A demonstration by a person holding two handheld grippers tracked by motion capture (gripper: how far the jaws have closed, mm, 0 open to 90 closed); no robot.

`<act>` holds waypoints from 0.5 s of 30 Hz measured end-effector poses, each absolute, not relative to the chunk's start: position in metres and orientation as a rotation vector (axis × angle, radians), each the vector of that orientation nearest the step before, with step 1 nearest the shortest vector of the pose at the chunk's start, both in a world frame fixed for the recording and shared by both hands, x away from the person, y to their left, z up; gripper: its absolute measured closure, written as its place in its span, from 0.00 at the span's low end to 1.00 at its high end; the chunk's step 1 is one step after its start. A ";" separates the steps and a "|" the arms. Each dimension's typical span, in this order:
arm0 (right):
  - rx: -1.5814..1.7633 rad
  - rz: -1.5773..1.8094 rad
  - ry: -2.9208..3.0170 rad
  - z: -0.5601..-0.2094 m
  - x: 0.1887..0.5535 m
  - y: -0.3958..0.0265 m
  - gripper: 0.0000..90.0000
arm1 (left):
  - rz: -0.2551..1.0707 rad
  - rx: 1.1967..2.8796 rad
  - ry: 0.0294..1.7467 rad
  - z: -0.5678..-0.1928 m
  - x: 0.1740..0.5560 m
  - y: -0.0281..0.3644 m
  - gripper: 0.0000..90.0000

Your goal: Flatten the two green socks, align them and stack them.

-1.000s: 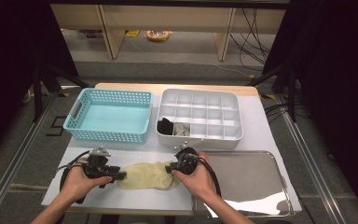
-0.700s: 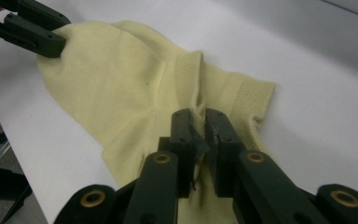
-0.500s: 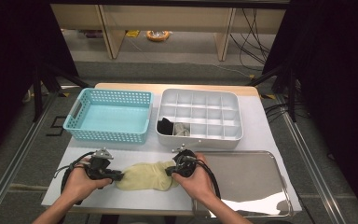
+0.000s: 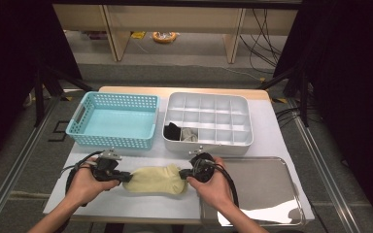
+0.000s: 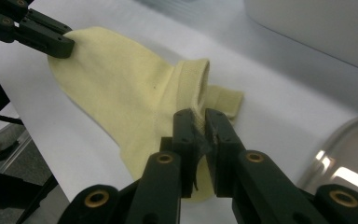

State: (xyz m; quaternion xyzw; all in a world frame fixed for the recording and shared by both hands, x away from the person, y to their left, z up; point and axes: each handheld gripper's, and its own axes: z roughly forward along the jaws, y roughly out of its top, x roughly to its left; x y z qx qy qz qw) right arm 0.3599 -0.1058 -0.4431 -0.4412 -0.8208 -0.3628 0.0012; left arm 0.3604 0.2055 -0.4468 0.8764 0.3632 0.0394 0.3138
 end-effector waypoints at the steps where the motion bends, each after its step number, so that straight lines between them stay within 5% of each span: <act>1: -1.383 -1.127 -2.567 -0.442 0.360 -0.107 0.93 | 0.099 2.331 0.945 -0.447 0.363 0.203 0.93; 15: -1.439 -1.058 -2.582 -0.460 0.364 -0.112 0.92 | 0.095 2.438 0.946 -0.466 0.379 0.189 0.90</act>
